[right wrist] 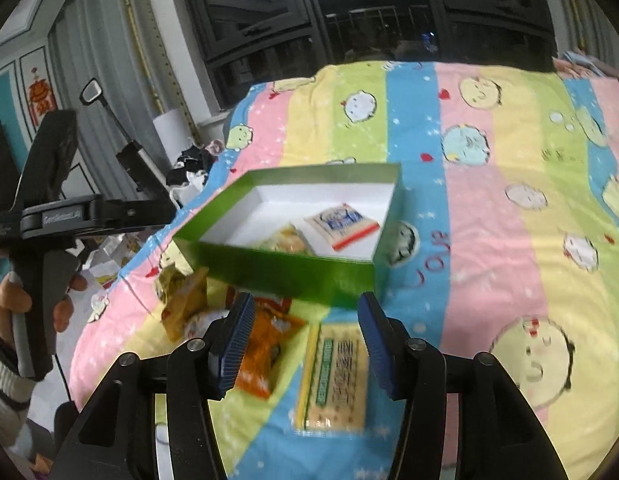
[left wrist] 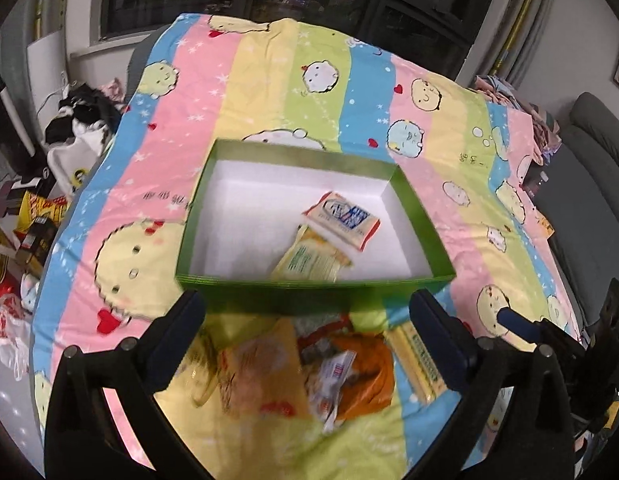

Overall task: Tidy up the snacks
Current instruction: 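Move the left tool to the green-and-white SODA CRACKER pack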

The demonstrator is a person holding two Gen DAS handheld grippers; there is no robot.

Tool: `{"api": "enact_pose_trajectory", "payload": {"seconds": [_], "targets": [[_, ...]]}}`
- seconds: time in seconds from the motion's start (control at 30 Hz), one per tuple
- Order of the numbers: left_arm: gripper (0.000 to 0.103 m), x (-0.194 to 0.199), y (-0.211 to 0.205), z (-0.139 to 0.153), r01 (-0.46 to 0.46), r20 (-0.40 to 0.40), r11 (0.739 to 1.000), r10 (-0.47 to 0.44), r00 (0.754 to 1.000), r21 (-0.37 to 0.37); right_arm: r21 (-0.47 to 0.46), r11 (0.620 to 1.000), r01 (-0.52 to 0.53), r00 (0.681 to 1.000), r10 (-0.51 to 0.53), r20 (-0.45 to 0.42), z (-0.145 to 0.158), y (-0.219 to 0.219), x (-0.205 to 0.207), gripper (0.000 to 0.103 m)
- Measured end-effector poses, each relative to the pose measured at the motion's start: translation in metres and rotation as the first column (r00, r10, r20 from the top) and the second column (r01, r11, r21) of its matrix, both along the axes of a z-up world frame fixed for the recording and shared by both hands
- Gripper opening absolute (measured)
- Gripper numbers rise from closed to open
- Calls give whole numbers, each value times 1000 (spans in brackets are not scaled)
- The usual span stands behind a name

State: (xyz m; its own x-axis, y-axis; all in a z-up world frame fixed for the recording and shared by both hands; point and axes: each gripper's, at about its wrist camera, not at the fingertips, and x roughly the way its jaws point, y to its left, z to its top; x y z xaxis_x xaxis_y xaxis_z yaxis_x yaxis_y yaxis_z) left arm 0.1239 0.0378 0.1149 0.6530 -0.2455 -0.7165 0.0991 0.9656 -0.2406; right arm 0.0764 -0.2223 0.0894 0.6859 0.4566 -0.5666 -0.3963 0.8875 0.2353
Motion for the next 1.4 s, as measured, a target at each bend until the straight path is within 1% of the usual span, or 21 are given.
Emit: {"api": "enact_pose_trajectory", "payload": {"seconds": [0.1, 0.2, 0.27, 0.33, 0.5, 0.63, 0.7, 0.8, 0.9, 1.0, 1.07, 1.13, 1.23, 1.3, 1.4], "targets": [[102, -13, 10, -6, -14, -21, 1000, 13, 1000, -21, 8, 1000, 5, 1000, -4, -25, -6, -4, -8, 54], [102, -26, 23, -16, -46, -45, 998, 45, 998, -34, 7, 1000, -7, 999, 7, -43, -11, -3, -15, 54], [102, -33, 31, -24, -64, -65, 996, 61, 996, -55, 2, 1000, -14, 999, 15, -53, -14, 1, -18, 54], [102, -41, 36, -33, -70, -86, 994, 63, 994, -79, 8, 1000, -25, 997, 26, -68, -19, 4, -21, 54], [102, -65, 35, -58, -54, -109, 993, 43, 993, -107, 8, 998, -59, 992, 59, -107, -33, 18, -26, 54], [102, -80, 22, -72, -7, -98, 997, -1, 995, -80, -18, 996, -86, 988, 83, -132, -46, 30, -30, 54], [102, -84, 16, -78, 23, -97, 997, -31, 995, -80, -29, 995, -95, 985, 90, -146, -53, 34, -32, 54], [102, -85, 4, -82, 76, -107, 990, -88, 990, -119, -74, 995, -63, 990, 53, -131, -60, 32, -35, 54], [102, -85, -18, -83, 144, -104, 979, -160, 982, -143, -94, 995, -19, 990, 6, -144, -66, 22, -30, 54], [102, -80, -39, -85, 202, -113, 958, -228, 967, -203, -112, 994, 7, 989, -24, -144, -69, 14, -29, 54], [102, -74, -53, -86, 228, -125, 945, -262, 957, -233, -122, 992, 8, 990, -25, -140, -70, 12, -29, 54], [102, -69, -65, -85, 240, -125, 941, -275, 953, -240, -116, 993, 8, 990, -24, -140, -70, 7, -28, 54], [101, -60, -78, -83, 244, -118, 936, -280, 953, -254, -75, 997, 24, 989, -35, -145, -69, -6, -27, 54], [101, -52, -85, -85, 227, -137, 932, -273, 952, -281, -71, 997, 26, 989, -36, -142, -68, -15, -25, 54], [99, -41, -97, -87, 201, -170, 933, -259, 951, -297, -49, 999, 6, 986, -14, -169, -70, -23, -17, 54]]}}
